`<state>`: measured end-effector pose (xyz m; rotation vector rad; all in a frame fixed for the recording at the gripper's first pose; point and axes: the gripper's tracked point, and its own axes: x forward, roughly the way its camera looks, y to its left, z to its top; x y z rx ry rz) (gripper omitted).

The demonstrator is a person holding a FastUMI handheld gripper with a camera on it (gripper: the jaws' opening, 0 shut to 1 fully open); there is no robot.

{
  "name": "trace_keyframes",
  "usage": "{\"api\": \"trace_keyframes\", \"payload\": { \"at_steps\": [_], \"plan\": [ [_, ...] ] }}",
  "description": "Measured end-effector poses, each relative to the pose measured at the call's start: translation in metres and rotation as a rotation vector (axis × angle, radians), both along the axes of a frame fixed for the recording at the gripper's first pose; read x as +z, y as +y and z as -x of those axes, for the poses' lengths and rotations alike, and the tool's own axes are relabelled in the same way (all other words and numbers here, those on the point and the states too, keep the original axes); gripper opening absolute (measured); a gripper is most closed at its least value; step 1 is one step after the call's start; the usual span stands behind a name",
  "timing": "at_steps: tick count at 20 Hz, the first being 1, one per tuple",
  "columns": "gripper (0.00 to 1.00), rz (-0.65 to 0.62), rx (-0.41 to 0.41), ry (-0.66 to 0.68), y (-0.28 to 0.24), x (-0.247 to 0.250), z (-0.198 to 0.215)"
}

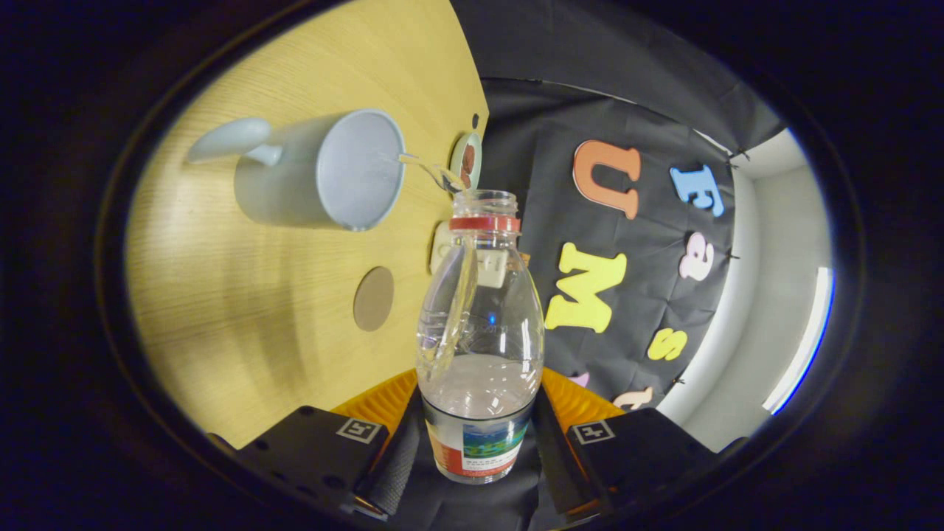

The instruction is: Take the bottle from table, then pour the juice into the cup, finally place the bottle on the coaster

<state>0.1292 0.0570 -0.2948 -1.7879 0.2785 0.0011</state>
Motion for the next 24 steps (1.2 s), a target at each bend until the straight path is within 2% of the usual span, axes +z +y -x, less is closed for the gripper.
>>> {"api": "trace_keyframes", "payload": {
  "at_steps": [24],
  "plan": [
    [0.79,0.075,-0.008,0.000,-0.0048,0.0026,0.0074]
  ]
}}
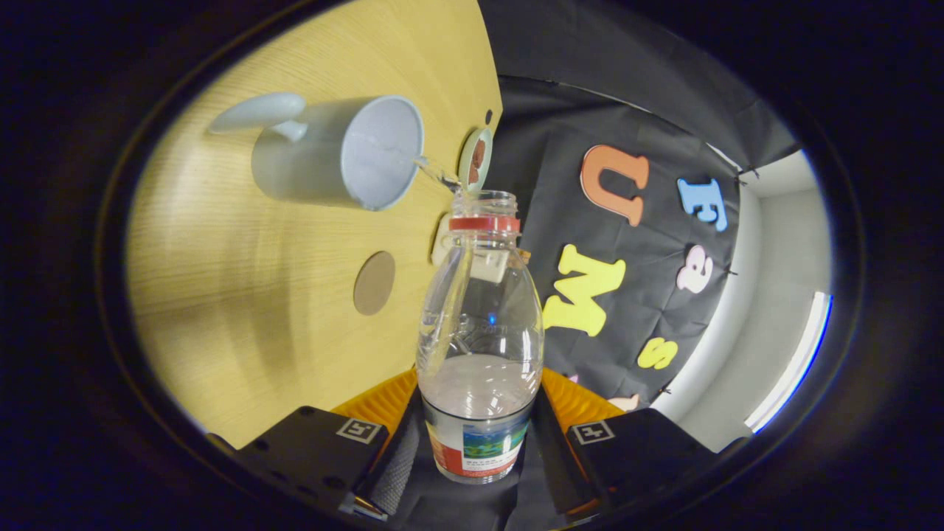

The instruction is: Take the bottle from table, then pour the juice into the cup, finally place the bottle on the coaster

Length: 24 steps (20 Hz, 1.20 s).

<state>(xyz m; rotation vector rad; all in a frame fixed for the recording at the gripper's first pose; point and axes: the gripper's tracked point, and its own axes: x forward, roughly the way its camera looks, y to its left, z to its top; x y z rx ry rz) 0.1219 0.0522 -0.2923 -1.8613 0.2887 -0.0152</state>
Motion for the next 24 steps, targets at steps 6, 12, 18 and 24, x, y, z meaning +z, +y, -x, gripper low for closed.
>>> {"api": "trace_keyframes", "payload": {
  "at_steps": [6,12,18,24],
  "plan": [
    [0.79,0.002,-0.002,0.001,-0.002,0.003,0.001],
    [0.79,-0.005,0.007,0.001,0.000,0.009,0.002],
    [0.79,0.047,-0.001,0.025,-0.003,0.010,-0.003],
    [0.79,0.107,0.031,0.031,0.003,0.017,-0.005]
  ]
}}
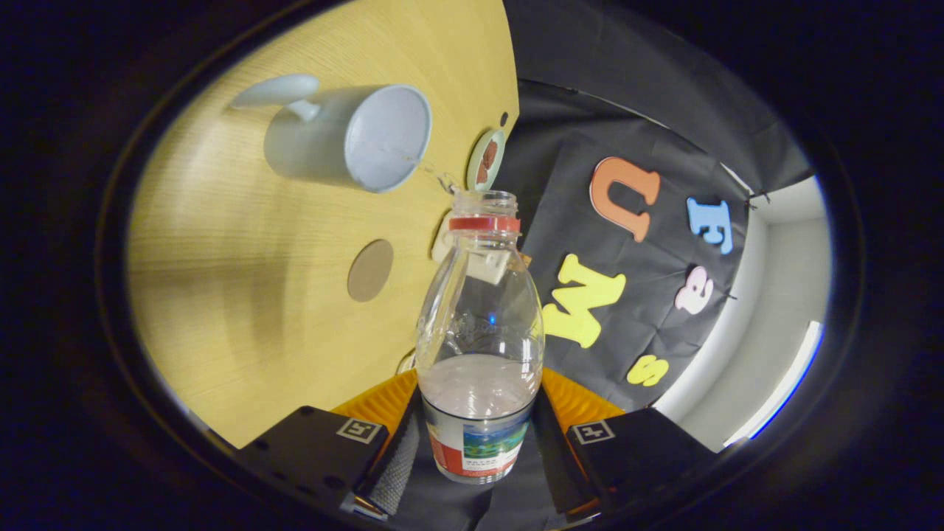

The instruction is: Take the bottle from table, then pour the juice into the cup, finally place the bottle on the coaster

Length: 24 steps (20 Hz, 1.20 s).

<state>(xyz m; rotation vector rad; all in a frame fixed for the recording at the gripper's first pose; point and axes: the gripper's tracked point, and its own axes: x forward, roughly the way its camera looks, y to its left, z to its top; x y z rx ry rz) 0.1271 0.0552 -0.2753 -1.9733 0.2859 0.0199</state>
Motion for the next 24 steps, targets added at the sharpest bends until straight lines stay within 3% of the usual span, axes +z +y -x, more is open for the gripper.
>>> {"api": "trace_keyframes", "payload": {
  "at_steps": [24],
  "plan": [
    [0.79,0.136,0.034,-0.037,0.019,0.026,-0.005]
  ]
}}
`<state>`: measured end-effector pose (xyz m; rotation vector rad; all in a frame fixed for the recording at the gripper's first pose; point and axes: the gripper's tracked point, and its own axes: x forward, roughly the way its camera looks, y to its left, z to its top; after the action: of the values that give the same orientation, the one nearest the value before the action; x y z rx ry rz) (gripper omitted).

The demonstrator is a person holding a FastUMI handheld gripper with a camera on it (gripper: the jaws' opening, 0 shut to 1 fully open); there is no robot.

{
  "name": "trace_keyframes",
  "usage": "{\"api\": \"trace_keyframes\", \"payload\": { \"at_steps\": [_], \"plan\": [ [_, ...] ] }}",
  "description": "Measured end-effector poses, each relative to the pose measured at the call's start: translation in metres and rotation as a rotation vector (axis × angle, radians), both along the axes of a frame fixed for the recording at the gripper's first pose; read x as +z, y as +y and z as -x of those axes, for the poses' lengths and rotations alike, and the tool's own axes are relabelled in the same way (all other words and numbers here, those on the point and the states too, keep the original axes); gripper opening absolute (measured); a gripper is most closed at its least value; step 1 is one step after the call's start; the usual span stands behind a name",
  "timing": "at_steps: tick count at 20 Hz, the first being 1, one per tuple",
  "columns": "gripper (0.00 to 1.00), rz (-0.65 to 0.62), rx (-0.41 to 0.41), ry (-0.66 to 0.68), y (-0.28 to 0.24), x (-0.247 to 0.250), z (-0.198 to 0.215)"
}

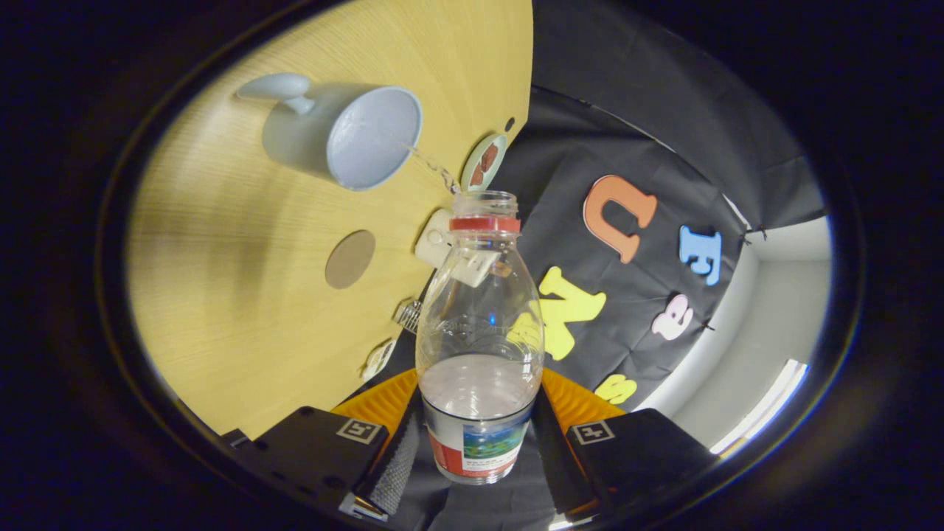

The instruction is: Take the bottle from table, then pour the juice into the cup, finally place the bottle on the coaster

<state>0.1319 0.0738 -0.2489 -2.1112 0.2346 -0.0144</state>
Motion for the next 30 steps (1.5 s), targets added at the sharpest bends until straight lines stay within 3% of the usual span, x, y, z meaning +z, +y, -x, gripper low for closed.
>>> {"api": "trace_keyframes", "payload": {
  "at_steps": [21,30],
  "plan": [
    [0.78,0.288,0.122,-0.096,0.030,0.027,0.004],
    [0.79,0.253,0.121,-0.114,0.029,0.032,0.010]
  ]
}}
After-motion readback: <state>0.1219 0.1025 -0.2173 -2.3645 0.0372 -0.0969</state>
